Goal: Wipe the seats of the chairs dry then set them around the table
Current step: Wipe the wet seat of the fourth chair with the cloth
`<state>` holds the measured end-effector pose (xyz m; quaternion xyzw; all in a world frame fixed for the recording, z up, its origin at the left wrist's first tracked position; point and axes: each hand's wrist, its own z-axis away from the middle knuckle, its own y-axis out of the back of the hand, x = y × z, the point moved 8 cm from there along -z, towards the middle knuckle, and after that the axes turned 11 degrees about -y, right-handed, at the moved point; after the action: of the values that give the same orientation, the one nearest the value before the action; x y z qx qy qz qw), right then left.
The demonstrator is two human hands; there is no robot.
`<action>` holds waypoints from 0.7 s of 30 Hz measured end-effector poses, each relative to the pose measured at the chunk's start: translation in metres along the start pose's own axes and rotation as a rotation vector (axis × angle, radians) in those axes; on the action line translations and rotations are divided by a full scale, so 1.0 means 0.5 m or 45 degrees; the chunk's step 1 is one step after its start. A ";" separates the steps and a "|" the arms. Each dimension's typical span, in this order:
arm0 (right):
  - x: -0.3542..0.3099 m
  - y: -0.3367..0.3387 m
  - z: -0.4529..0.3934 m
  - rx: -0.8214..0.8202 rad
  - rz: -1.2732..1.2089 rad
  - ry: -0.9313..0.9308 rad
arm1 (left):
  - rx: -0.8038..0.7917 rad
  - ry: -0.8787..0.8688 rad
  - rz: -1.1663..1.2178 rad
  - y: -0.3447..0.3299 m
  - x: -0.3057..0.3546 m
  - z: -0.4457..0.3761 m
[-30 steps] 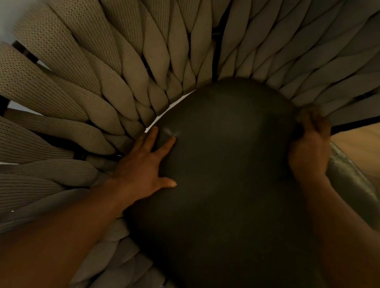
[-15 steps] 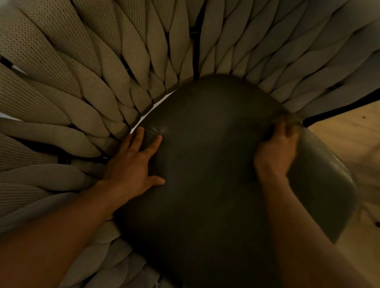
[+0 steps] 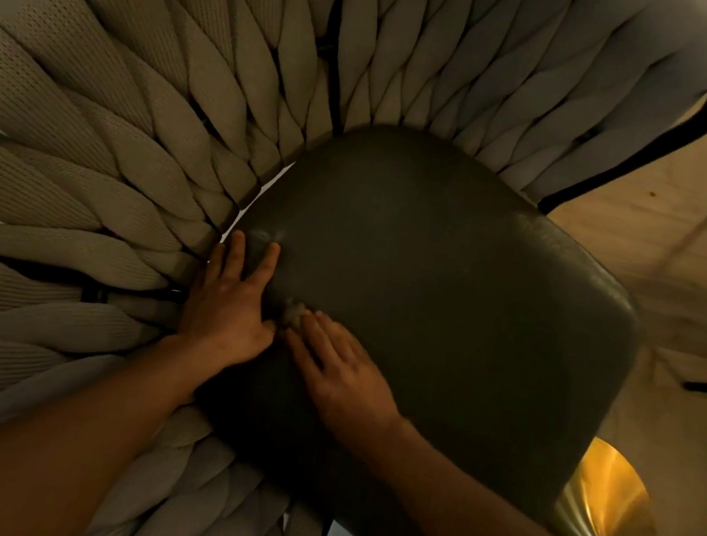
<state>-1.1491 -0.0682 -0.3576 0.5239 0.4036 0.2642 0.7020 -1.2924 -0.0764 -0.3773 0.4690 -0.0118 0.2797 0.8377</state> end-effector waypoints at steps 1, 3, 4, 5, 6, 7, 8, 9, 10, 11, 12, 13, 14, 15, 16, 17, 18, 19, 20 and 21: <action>0.022 0.006 -0.012 0.030 0.011 0.017 | -0.010 0.012 0.008 -0.001 0.002 0.000; 0.076 0.021 -0.044 0.057 0.040 -0.029 | -0.022 0.035 0.027 0.000 0.007 0.004; 0.110 0.031 -0.058 0.065 0.056 -0.088 | -0.021 0.031 0.023 0.000 0.013 0.007; 0.150 0.046 -0.070 0.084 0.069 -0.170 | -0.014 0.011 0.003 0.000 0.023 0.012; 0.198 0.065 -0.076 0.108 0.075 -0.286 | -0.009 -0.032 -0.040 -0.001 0.039 0.019; 0.254 0.085 -0.074 0.139 0.074 -0.426 | -0.016 -0.098 -0.102 -0.006 0.060 0.027; 0.312 0.105 -0.066 0.162 0.078 -0.566 | -0.042 -0.174 -0.165 -0.016 0.084 0.036; 0.368 0.124 -0.052 0.179 0.085 -0.676 | -0.088 -0.244 -0.208 -0.029 0.107 0.045; 0.418 0.146 -0.034 0.194 0.089 -0.759 | -0.140 -0.288 -0.222 -0.042 0.127 0.052; 0.465 0.164 -0.012 0.204 0.083 -0.835 | -0.190 -0.296 -0.213 -0.056 0.140 0.056; 0.507 0.178 0.013 0.203 0.074 -0.920 | -0.232 -0.275 -0.199 -0.067 0.149 0.058; 0.547 0.187 0.042 0.194 0.059 -1.024 | -0.260 -0.243 -0.203 -0.077 0.155 0.057; 0.580 0.194 0.074 0.187 0.025 -1.144 | -0.270 -0.213 -0.227 -0.084 0.159 0.057; 0.603 0.198 0.106 0.183 -0.021 -1.254 | -0.263 -0.193 -0.261 -0.090 0.162 0.058; 0.614 0.200 0.135 0.180 -0.067 -1.336 | -0.247 -0.186 -0.290 -0.092 0.164 0.058; 0.616 0.199 0.160 0.184 -0.108 -1.393 | -0.232 -0.187 -0.305 -0.092 0.165 0.059; 0.610 0.196 0.182 0.188 -0.141 -1.440 | -0.228 -0.192 -0.308 -0.091 0.163 0.060; 0.600 0.187 0.206 0.193 -0.168 -1.489 | -0.240 -0.196 -0.312 -0.090 0.161 0.062; 0.585 0.178 0.230 0.201 -0.192 -1.540 | -0.254 -0.200 -0.319 -0.089 0.159 0.062; 0.566 0.168 0.253 0.214 -0.214 -1.581 | -0.267 -0.203 -0.330 -0.087 0.159 0.061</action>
<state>-0.8867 0.1167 -0.3440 0.5995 -0.0197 -0.1778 0.7801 -1.1973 -0.0818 -0.3720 0.3973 -0.0468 0.1284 0.9074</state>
